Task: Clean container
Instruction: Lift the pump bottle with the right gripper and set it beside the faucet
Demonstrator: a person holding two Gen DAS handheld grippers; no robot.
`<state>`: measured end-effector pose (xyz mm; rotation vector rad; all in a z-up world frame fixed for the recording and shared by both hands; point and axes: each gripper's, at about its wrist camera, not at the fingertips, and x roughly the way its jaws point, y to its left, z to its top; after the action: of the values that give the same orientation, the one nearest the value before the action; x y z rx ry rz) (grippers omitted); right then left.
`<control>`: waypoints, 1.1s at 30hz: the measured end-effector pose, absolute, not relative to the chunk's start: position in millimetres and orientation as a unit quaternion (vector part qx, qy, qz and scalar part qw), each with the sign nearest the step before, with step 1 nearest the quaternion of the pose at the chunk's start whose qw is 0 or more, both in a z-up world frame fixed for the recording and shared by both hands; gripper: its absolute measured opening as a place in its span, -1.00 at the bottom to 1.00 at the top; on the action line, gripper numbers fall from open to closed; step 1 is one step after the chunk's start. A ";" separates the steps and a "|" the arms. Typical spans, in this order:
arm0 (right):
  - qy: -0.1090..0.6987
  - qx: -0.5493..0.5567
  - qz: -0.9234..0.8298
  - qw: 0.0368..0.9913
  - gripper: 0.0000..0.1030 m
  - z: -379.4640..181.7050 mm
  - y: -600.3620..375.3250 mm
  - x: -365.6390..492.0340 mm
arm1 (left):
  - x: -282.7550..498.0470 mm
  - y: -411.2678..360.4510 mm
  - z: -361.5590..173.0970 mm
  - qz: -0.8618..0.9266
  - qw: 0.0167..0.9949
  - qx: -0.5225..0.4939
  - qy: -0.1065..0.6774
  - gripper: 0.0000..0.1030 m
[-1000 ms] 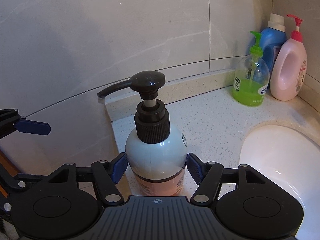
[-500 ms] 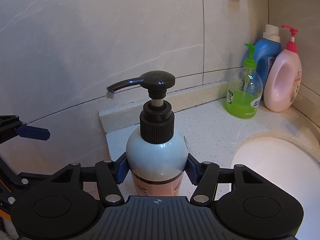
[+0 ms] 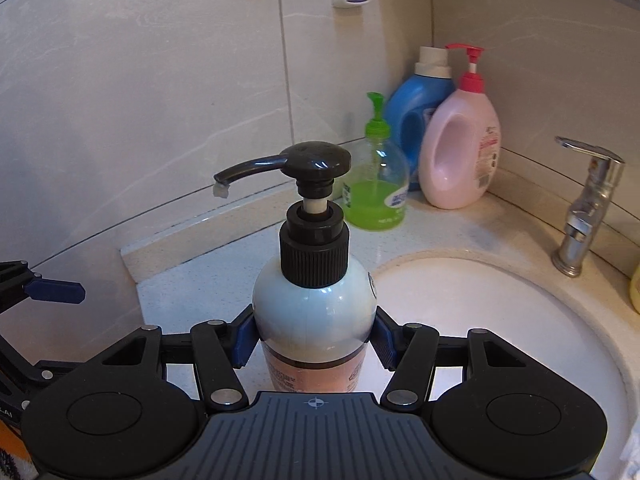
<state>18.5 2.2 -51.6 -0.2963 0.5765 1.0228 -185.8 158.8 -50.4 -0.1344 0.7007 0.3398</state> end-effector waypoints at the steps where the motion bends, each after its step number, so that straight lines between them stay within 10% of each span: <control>1: 0.273 -0.139 0.474 0.826 0.18 -51.7 -3.7 21.9 | -182.3 157.5 -49.9 0.163 0.924 -0.065 0.341 0.99; 33: 0.281 -0.077 0.305 0.907 0.18 -49.6 -98.5 216.3 | -114.9 130.0 -27.0 0.174 0.917 -0.066 0.354 0.99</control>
<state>216.3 -98.5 -49.6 -0.1585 0.5811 0.6289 -114.9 130.0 -27.0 -0.1364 0.7281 0.3577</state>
